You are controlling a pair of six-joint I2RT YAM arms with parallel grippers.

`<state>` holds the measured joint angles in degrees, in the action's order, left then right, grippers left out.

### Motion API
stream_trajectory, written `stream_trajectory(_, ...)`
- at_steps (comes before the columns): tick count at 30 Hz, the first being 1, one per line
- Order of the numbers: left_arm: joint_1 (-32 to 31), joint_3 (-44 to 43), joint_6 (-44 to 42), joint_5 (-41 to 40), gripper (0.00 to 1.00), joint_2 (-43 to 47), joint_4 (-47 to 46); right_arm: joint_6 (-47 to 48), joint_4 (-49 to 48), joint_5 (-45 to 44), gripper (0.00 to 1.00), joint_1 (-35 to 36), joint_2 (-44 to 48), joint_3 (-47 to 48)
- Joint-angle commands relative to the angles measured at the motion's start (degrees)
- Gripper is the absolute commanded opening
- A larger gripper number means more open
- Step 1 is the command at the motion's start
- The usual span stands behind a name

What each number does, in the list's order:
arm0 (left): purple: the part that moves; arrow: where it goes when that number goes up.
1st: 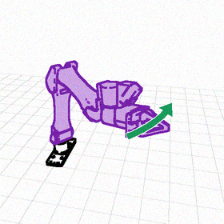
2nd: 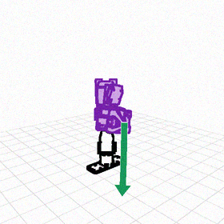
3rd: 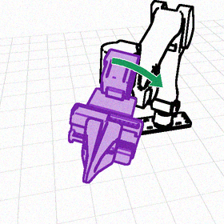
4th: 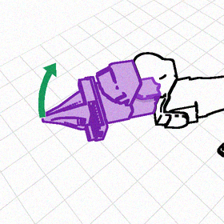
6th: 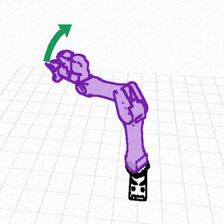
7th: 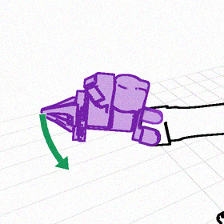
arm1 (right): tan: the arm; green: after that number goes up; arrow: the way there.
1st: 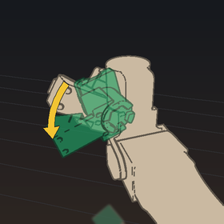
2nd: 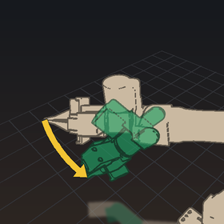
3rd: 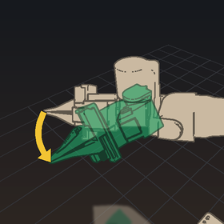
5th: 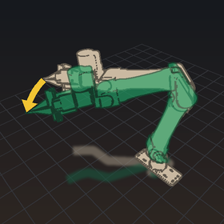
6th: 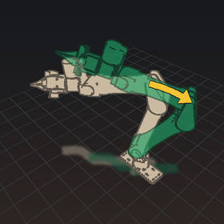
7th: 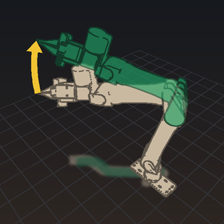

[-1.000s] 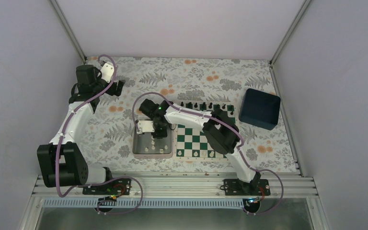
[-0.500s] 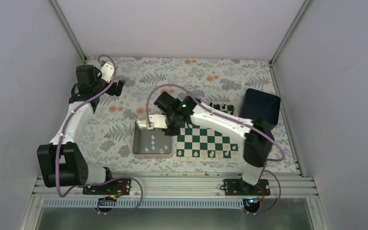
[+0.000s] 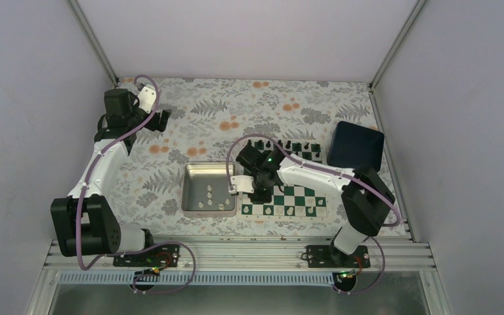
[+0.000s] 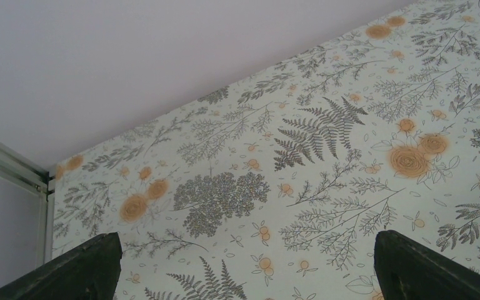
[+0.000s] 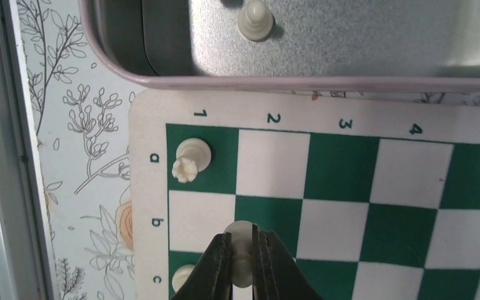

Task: Set up the chess pieces on the board
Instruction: Place the chess piece on the chessboard.

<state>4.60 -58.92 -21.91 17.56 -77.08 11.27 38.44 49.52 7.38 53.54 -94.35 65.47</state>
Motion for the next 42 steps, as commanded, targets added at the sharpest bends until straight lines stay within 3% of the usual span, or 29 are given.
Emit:
stream_trajectory(1, -0.16, -0.32, -0.48, 0.06, 1.00, 1.16, -1.17, -0.86, -5.76, 2.60, 0.06, -0.07, -3.56, -1.24)
stream_trajectory(15, -0.12, 0.21, -0.67, 0.15, 1.00, 0.88, -1.60, -0.29, -8.20, 2.73, 0.07, -0.29, -9.74, 0.73)
stream_trajectory(30, -0.12, 0.14, -0.68, 0.17, 1.00, 0.66, -1.60, 0.50, -9.21, 1.65, 0.06, -2.42, -11.37, 1.76)
stream_trajectory(42, -0.12, -0.02, -0.76, 0.25, 1.00, 0.35, -1.52, 1.10, -6.09, 5.72, 0.06, -2.45, -10.05, 3.42)
